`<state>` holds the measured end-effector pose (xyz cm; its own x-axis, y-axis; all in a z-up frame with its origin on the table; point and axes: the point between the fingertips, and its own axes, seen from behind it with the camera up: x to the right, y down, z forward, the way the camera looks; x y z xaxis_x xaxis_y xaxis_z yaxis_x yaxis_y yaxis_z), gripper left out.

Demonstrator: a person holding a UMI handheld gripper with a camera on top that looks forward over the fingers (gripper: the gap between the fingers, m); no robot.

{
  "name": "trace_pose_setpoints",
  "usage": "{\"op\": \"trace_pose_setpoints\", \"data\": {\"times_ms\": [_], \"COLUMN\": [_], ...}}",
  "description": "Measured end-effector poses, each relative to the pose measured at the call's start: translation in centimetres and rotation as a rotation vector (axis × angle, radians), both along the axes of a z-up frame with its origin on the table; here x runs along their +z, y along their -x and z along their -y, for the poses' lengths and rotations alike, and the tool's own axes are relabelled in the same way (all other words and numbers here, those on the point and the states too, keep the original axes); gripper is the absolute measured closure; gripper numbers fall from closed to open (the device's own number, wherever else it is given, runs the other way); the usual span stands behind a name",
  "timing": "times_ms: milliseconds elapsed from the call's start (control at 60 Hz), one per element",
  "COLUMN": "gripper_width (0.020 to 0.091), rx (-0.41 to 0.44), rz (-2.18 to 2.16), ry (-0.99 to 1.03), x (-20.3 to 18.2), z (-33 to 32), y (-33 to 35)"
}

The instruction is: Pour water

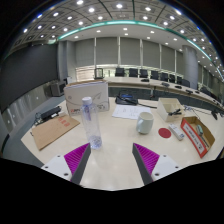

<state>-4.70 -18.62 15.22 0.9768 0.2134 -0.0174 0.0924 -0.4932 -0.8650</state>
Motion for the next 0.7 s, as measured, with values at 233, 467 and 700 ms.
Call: {"op": "trace_pose_setpoints", "data": {"times_ms": [233, 467, 700], "gripper_width": [0.0241, 0.0398, 0.0711], "rx": [0.011, -0.056, -0.107], "rz": [0.002, -0.008, -0.008], "ry": [-0.075, -0.14, -0.19], "x": [-4.3, -6.1, -6.0], "z": [-7.4, -14.6, -16.6], "y": [9.1, 12.2, 11.6]}}
